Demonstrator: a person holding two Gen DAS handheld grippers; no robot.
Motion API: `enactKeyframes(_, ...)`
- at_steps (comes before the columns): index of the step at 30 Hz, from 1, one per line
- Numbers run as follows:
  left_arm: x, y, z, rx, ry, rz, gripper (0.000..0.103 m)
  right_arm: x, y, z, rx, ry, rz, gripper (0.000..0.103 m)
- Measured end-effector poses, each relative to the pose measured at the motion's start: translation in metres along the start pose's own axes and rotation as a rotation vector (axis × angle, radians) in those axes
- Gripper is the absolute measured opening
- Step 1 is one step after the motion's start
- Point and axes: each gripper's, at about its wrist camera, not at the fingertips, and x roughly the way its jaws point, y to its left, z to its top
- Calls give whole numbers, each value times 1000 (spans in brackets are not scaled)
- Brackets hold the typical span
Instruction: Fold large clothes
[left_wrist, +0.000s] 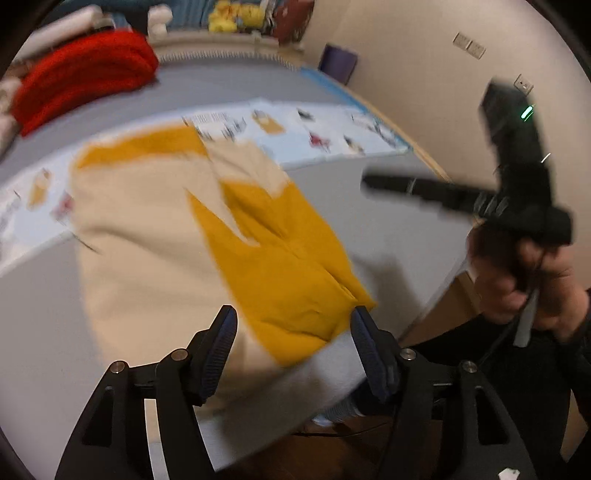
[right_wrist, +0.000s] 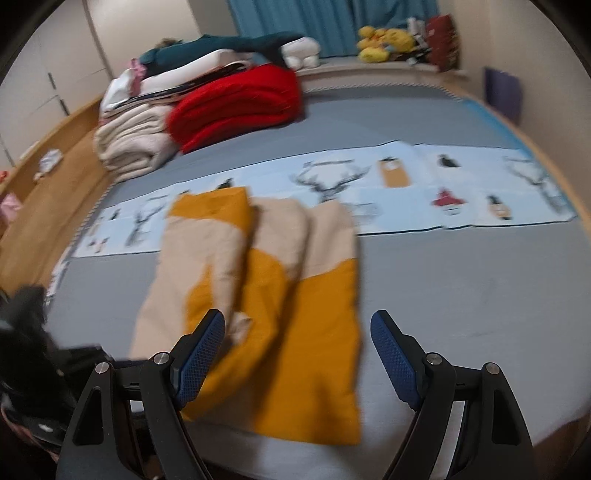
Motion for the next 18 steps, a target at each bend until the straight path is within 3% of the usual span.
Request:
enactKeyframes(4, -33, 38, 13, 51, -60, 208, 60, 23, 27, 0, -19, 68, 102, 82)
enactKeyframes(7, -35, 72, 16, 12, -83, 360, 60, 44, 45, -5, -39, 155, 139, 82)
enactKeyframes(9, -31, 89, 12, -74, -105, 401, 60, 63, 55, -12, -77, 229, 100, 81)
enactKeyframes(13, -18, 113, 13, -231, -52, 470, 60, 88, 60, -19, -104, 327, 31, 81)
enactKeyframes(18, -9, 128, 15, -284, -16, 448, 60, 104, 56, -25, -119, 393, -8, 80)
